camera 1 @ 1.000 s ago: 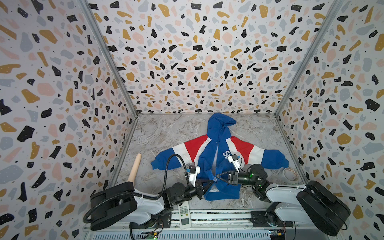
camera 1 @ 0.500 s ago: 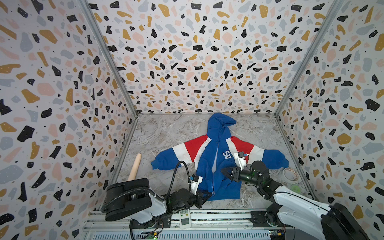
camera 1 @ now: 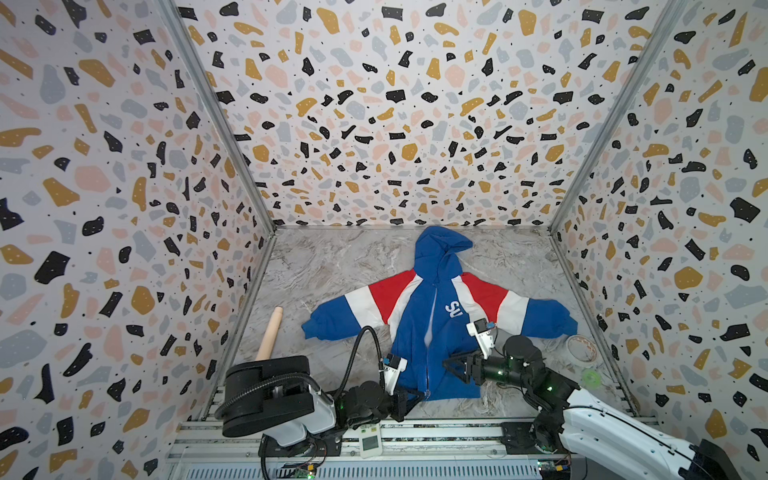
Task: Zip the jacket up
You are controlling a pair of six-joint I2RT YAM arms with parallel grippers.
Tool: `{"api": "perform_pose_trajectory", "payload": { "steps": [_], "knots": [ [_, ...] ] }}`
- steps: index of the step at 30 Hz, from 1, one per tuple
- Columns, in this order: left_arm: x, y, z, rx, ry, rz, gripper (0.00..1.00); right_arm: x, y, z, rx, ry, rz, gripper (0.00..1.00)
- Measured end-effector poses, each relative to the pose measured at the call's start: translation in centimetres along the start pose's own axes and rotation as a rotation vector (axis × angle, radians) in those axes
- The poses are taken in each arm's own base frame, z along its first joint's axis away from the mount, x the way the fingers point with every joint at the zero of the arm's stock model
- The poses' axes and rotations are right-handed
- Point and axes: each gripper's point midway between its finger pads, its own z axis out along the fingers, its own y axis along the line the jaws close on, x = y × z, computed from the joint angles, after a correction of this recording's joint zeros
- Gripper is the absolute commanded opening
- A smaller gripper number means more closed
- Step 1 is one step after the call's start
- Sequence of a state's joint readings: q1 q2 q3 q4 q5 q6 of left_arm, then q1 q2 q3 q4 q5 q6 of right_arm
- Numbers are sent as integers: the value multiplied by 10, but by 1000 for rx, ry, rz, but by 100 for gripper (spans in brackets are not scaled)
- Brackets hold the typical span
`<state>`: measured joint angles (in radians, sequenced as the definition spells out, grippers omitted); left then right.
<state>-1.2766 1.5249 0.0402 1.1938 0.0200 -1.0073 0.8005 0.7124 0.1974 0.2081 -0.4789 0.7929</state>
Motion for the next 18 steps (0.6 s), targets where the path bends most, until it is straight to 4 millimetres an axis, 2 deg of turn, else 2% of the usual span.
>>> {"api": "perform_pose_trajectory", "payload": {
  "steps": [3, 5, 7, 11, 15, 18],
  "knots": [
    [2, 3, 7, -21, 14, 0, 0, 13, -4, 7, 0, 45, 51, 57],
    [3, 5, 13, -34, 23, -1, 0, 16, -16, 12, 29, 55, 99, 44],
    [4, 7, 20, -49, 33, -4, 0, 21, -35, 17, 68, 66, 161, 31],
    [1, 11, 30, -57, 36, -22, 0, 29, -75, 20, 156, 73, 267, 24],
    [-7, 9, 41, -31, 33, -55, 0, 21, -96, 28, 187, 83, 293, 15],
    [-22, 13, 49, -23, 20, -77, 0, 4, -107, 39, 172, 76, 303, 9]
  ]
}}
